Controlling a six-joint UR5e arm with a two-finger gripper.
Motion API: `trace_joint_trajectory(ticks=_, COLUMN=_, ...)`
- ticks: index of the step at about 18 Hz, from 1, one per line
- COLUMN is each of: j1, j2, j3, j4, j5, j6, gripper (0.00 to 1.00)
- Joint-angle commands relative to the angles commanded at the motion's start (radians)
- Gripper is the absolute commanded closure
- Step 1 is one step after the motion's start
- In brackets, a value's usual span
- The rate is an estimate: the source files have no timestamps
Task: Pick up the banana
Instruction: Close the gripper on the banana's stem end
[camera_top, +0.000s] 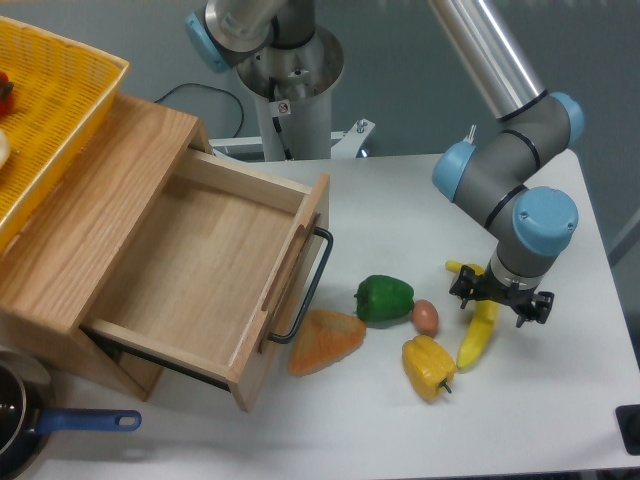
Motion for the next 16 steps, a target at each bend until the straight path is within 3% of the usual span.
trace_joint_trajectory(ticks=16, j1=-0.002, j2=-0.017, j3=-0.002, j4=0.0, j5=0.0, j6=0.0, gripper=0.02)
